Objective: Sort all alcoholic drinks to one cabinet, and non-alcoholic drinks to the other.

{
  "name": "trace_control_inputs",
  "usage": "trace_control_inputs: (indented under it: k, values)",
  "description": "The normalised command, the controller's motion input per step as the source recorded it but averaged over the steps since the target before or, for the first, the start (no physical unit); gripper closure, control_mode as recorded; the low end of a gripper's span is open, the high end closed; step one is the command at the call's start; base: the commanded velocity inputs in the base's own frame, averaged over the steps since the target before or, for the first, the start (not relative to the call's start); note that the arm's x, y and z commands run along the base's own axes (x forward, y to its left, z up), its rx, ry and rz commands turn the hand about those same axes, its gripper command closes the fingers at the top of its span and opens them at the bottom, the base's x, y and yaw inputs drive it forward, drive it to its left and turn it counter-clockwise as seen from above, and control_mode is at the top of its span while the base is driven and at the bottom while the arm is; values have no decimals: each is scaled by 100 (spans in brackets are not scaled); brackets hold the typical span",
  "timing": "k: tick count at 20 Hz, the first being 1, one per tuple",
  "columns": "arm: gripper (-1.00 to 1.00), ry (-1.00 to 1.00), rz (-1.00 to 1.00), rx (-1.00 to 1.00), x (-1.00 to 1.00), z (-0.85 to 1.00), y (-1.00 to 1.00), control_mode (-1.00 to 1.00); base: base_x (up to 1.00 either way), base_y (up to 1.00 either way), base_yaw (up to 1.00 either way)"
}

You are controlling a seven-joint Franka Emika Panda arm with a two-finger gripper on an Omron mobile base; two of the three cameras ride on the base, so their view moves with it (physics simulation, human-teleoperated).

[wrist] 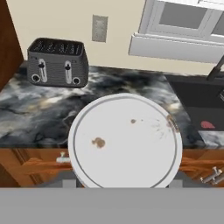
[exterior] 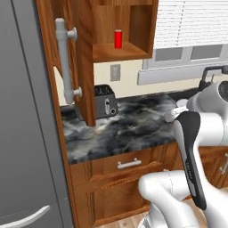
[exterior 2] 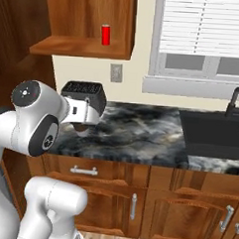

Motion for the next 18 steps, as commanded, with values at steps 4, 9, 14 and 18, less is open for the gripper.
trace_control_inputs:
  k: [4,9,14,18]
  values:
    - [100,0,0,0,0,0,0,100,36,25,0]
    - [100,0,0,0,0,0,0,100,36,26,0]
    - [100,0,0,0,0,0,0,100,34,25,0]
    - [100,0,0,0,0,0,0,100,31,28,0]
